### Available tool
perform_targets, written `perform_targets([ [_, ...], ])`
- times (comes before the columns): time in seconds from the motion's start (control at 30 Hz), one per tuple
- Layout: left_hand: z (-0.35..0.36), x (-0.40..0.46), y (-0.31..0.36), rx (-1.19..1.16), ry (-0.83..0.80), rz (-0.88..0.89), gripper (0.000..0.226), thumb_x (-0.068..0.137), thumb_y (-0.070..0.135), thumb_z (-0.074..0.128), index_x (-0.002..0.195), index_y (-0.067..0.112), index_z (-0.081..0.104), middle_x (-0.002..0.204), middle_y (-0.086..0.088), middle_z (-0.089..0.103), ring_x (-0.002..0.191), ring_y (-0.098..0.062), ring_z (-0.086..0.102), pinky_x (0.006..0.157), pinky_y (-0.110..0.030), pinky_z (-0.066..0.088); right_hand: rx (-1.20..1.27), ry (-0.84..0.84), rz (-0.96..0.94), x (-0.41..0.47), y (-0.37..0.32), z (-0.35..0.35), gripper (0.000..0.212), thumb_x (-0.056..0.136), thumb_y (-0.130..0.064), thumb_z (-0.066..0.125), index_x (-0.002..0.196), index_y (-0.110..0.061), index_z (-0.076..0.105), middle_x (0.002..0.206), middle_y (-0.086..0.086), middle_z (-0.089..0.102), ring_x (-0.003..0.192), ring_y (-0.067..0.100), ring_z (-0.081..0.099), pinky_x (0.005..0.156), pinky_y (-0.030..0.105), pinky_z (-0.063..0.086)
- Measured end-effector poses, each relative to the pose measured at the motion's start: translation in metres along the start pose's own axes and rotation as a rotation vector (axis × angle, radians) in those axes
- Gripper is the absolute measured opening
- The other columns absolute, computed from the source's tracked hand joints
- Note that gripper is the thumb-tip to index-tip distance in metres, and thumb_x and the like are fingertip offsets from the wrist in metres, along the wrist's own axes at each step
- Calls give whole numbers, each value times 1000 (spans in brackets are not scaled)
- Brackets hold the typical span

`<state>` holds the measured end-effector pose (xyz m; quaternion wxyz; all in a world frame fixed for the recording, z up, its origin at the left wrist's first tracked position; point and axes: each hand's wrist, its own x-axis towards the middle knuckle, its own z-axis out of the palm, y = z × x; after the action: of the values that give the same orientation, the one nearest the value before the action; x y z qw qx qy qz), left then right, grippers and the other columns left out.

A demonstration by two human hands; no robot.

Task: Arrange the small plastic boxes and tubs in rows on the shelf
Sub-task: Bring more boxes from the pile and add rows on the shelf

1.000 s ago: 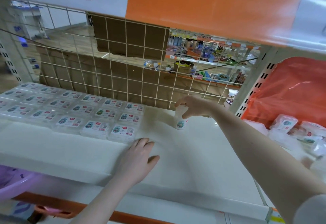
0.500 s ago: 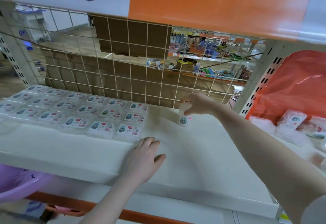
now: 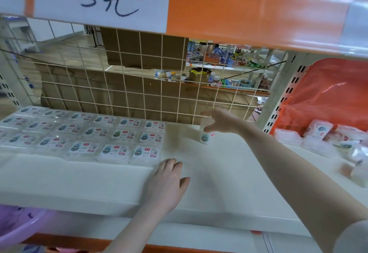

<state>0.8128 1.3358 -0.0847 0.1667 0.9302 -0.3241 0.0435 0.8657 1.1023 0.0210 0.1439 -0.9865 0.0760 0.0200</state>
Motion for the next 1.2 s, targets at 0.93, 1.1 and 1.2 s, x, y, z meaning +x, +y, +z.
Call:
perform_targets([
  [0.93, 60, 45, 201, -60, -129, 259, 63, 96, 50, 38, 148, 16, 26, 153, -1, 25, 140, -14, 21, 112, -24, 13, -45, 485, 433, -274, 211, 37, 37, 86, -15, 62, 120, -1, 60, 113, 21, 60, 102, 38, 57, 85, 41, 43],
  [1.1, 84, 64, 264, -73, -149, 260, 63, 95, 48, 43, 147, 16, 28, 153, -2, 25, 140, -16, 21, 112, -26, 15, -89, 539, 437, -308, 267, 17, 36, 82, -14, 69, 114, 0, 63, 108, 22, 62, 98, 40, 58, 80, 43, 47],
  [1.2, 89, 80, 287, -52, -146, 271, 62, 95, 46, 44, 147, 16, 27, 154, -2, 24, 140, -15, 20, 111, -26, 15, -71, 550, 430, -317, 288, 12, 37, 78, -8, 72, 111, 2, 63, 104, 24, 62, 93, 42, 59, 76, 45, 49],
])
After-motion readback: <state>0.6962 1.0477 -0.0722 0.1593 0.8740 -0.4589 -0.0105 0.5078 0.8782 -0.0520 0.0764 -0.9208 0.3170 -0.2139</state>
